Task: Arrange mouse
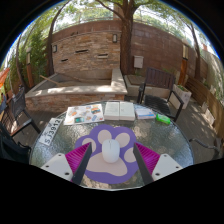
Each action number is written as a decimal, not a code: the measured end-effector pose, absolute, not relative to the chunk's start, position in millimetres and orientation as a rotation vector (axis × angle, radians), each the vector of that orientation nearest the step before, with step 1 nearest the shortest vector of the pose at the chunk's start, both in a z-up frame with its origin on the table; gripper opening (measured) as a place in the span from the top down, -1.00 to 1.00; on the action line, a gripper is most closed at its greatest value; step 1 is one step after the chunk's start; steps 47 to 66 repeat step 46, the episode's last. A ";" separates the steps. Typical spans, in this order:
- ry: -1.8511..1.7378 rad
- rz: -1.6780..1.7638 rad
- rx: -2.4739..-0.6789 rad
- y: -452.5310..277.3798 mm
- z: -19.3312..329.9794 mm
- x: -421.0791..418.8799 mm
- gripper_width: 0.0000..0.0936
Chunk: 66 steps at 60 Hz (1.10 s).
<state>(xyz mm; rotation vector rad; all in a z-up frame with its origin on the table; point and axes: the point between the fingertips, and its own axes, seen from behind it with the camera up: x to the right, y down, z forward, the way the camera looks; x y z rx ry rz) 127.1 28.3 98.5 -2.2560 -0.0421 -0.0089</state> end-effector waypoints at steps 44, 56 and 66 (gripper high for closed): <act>-0.006 -0.077 -2.291 -157.4 188.5 119.7 -0.82; -0.012 -0.071 -2.290 -157.1 188.8 119.0 -0.82; -0.012 -0.071 -2.290 -157.1 188.8 119.0 -0.82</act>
